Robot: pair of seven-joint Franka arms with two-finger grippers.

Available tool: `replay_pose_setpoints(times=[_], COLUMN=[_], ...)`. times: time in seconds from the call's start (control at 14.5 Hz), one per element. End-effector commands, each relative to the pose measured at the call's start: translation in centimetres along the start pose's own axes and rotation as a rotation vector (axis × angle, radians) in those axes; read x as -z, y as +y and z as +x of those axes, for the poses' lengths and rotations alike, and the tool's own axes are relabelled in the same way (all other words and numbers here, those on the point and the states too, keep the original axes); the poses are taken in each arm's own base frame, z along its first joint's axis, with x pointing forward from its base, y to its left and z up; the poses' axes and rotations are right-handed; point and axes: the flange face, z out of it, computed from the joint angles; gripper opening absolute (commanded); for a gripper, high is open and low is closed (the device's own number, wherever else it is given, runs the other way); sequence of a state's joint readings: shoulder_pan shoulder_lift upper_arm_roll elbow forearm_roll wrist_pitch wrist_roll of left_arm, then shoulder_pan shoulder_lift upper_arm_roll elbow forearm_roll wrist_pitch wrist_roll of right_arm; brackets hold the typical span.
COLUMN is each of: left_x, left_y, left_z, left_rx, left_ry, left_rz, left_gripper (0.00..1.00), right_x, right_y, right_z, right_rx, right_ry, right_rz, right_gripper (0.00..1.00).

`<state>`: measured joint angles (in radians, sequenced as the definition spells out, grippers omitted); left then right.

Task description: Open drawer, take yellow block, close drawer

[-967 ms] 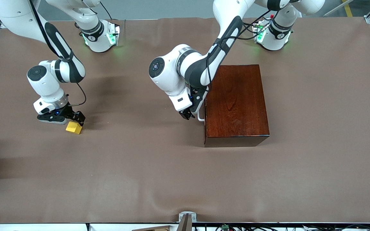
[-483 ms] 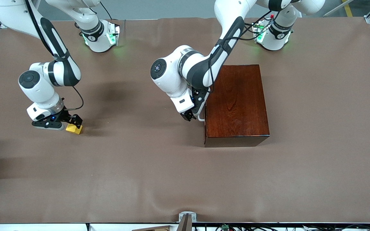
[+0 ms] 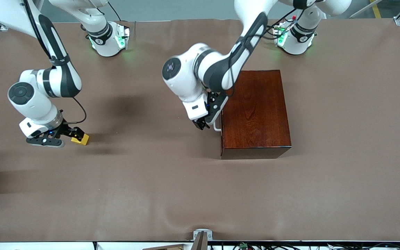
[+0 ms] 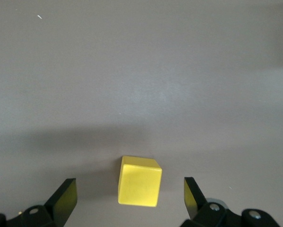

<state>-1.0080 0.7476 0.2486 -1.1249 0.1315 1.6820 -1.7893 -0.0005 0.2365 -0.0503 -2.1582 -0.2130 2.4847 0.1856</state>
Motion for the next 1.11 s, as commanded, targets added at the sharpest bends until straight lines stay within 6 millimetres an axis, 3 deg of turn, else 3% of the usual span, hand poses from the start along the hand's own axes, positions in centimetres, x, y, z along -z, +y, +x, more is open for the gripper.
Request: replay_pose_setpoints(times=[0.0,0.28,0.62,1.04], left_x=[6.0,10.9,12.2,12.1], left_y=[-1.7,-3.5,-6.6,-13.0], left_z=[5.8,13.8,22.6,33.0], left_rx=[-0.009,-0.099,-0.226,-0.481], left_ry=[-0.089,-0.174,-0.223,-0.275], left_rz=[-0.048,-0.130,-0.093,-0.083], left_gripper=[1.00,1.00,1.00,1.00], right_x=[3.1,7.5,11.1,19.2], right_y=[0.0,-0.8,-0.5,0.2], right_z=[1.3,3.4,3.9,4.5], right_rx=[-0.019,-0.048,-0.072,-0.107], right_ry=[-0.038,-0.100,-0.156,-0.230], right_rz=[-0.008,0.017,0.042,0.072], right_gripper=[1.00,1.00,1.00,1.00])
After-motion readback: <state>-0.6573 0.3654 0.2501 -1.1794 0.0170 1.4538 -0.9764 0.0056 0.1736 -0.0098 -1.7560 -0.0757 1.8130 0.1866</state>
